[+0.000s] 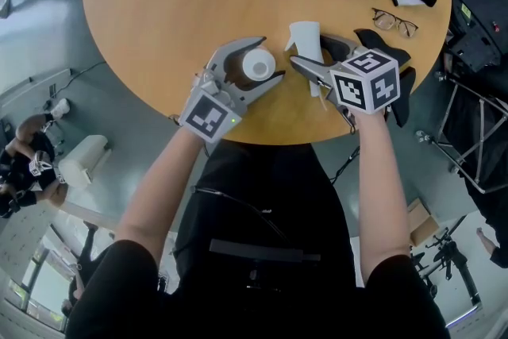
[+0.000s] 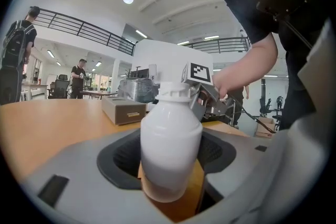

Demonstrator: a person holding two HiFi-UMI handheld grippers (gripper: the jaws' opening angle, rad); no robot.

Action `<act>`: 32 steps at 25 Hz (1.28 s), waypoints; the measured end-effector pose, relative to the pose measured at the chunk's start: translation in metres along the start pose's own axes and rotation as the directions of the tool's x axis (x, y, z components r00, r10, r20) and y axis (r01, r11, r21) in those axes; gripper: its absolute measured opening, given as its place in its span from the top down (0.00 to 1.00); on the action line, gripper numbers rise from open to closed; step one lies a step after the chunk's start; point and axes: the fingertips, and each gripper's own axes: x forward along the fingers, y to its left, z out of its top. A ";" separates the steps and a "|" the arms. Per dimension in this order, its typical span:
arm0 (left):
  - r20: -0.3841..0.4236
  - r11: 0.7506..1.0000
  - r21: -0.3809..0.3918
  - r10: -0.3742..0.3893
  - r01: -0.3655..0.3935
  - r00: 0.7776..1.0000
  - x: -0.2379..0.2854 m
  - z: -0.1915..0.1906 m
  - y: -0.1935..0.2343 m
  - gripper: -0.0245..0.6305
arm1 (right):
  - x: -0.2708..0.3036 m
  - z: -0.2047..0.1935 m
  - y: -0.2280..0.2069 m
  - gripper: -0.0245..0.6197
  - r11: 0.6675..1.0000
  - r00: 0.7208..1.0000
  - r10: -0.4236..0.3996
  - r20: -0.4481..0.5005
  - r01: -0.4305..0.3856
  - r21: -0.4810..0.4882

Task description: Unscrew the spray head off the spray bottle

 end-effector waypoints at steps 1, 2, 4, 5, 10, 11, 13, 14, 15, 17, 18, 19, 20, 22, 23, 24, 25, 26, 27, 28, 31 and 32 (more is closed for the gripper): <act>0.002 1.000 -0.002 0.000 0.000 1.000 -0.001 0.001 0.000 0.48 | 0.000 -0.001 -0.001 0.43 1.000 1.000 -0.004 -0.003 0.004 -0.002; 0.004 1.000 -0.003 0.000 0.001 1.000 -0.001 0.002 0.000 0.48 | 0.000 -0.001 -0.001 0.43 1.000 1.000 -0.006 -0.004 0.006 -0.002; 0.011 1.000 -0.002 0.002 -0.001 1.000 -0.003 0.005 0.000 0.48 | 0.000 0.000 -0.002 0.43 1.000 1.000 -0.014 -0.005 0.014 -0.005; 0.014 1.000 -0.003 0.005 -0.005 1.000 -0.005 0.006 0.000 0.48 | -0.001 0.000 -0.002 0.43 1.000 1.000 -0.023 -0.004 0.023 -0.006; 0.019 1.000 -0.011 0.016 -0.016 1.000 -0.014 0.013 0.000 0.45 | -0.016 0.007 -0.008 0.36 0.997 0.997 -0.073 0.017 0.073 0.008; 0.018 1.000 -0.015 0.018 -0.018 1.000 -0.016 0.015 0.000 0.45 | -0.020 0.009 -0.008 0.36 0.997 0.997 -0.075 0.019 0.075 0.008; 0.011 1.000 -0.016 0.019 -0.019 1.000 -0.022 0.020 0.000 0.45 | -0.029 0.013 -0.004 0.36 0.997 0.996 -0.083 0.025 0.082 0.001; 0.008 1.000 -0.013 0.020 -0.020 1.000 -0.025 0.024 -0.001 0.45 | -0.034 0.016 -0.002 0.36 0.996 0.996 -0.087 0.032 0.087 -0.003; 0.005 1.000 -0.008 0.022 -0.022 1.000 -0.029 0.028 -0.003 0.45 | -0.040 0.020 0.002 0.36 0.996 0.995 -0.088 0.045 0.088 -0.009; -0.004 0.999 0.001 0.032 -0.032 0.999 -0.038 0.038 -0.005 0.45 | -0.052 0.029 0.015 0.36 0.996 0.994 -0.066 0.088 0.071 -0.050; -0.011 0.999 0.001 0.037 -0.037 0.999 -0.043 0.043 -0.006 0.45 | -0.058 0.035 0.025 0.36 0.995 0.993 -0.040 0.114 0.051 -0.091; -0.015 0.999 -0.005 0.043 -0.043 0.999 -0.048 0.049 -0.007 0.45 | -0.065 0.040 0.037 0.36 0.990 0.991 -0.009 0.137 0.028 -0.140; -0.015 0.999 -0.018 0.049 -0.049 0.999 -0.053 0.056 -0.009 0.45 | -0.071 0.044 0.051 0.36 0.982 0.988 0.023 0.156 0.007 -0.189; -0.003 0.997 -0.046 0.059 -0.059 0.998 -0.065 0.074 -0.012 0.46 | -0.083 0.050 0.077 0.36 0.962 0.980 0.082 0.183 -0.030 -0.272; 0.003 0.997 -0.053 0.062 -0.062 0.998 -0.070 0.084 -0.014 0.47 | -0.089 0.052 0.090 0.37 0.952 0.975 0.113 0.193 -0.050 -0.303; 0.008 0.996 -0.056 0.067 -0.066 0.998 -0.075 0.094 -0.015 0.47 | -0.096 0.054 0.103 0.39 0.942 0.968 0.147 0.204 -0.074 -0.328; 0.011 0.996 -0.058 0.072 -0.071 0.997 -0.080 0.104 -0.017 0.48 | -0.104 0.057 0.115 0.44 0.933 0.959 0.181 0.217 -0.098 -0.346; 0.014 0.995 -0.060 0.076 -0.075 0.997 -0.085 0.114 -0.019 0.48 | -0.112 0.059 0.127 0.49 0.926 0.949 0.210 0.233 -0.117 -0.359; 0.019 0.995 -0.063 0.078 -0.076 0.997 -0.091 0.125 -0.022 0.48 | -0.120 0.062 0.139 0.56 0.919 0.939 0.233 0.253 -0.127 -0.373; 0.027 0.995 -0.071 0.077 -0.075 0.997 -0.096 0.136 -0.026 0.49 | -0.130 0.067 0.150 0.62 0.911 0.928 0.251 0.275 -0.131 -0.391; 0.053 0.991 -0.115 0.073 -0.066 0.996 -0.113 0.169 -0.035 0.55 | -0.165 0.084 0.188 0.83 0.869 0.876 0.321 0.361 -0.122 -0.479; 0.059 0.990 -0.126 0.066 -0.058 0.996 -0.118 0.179 -0.039 0.55 | -0.178 0.090 0.200 0.90 0.853 0.856 0.345 0.386 -0.114 -0.509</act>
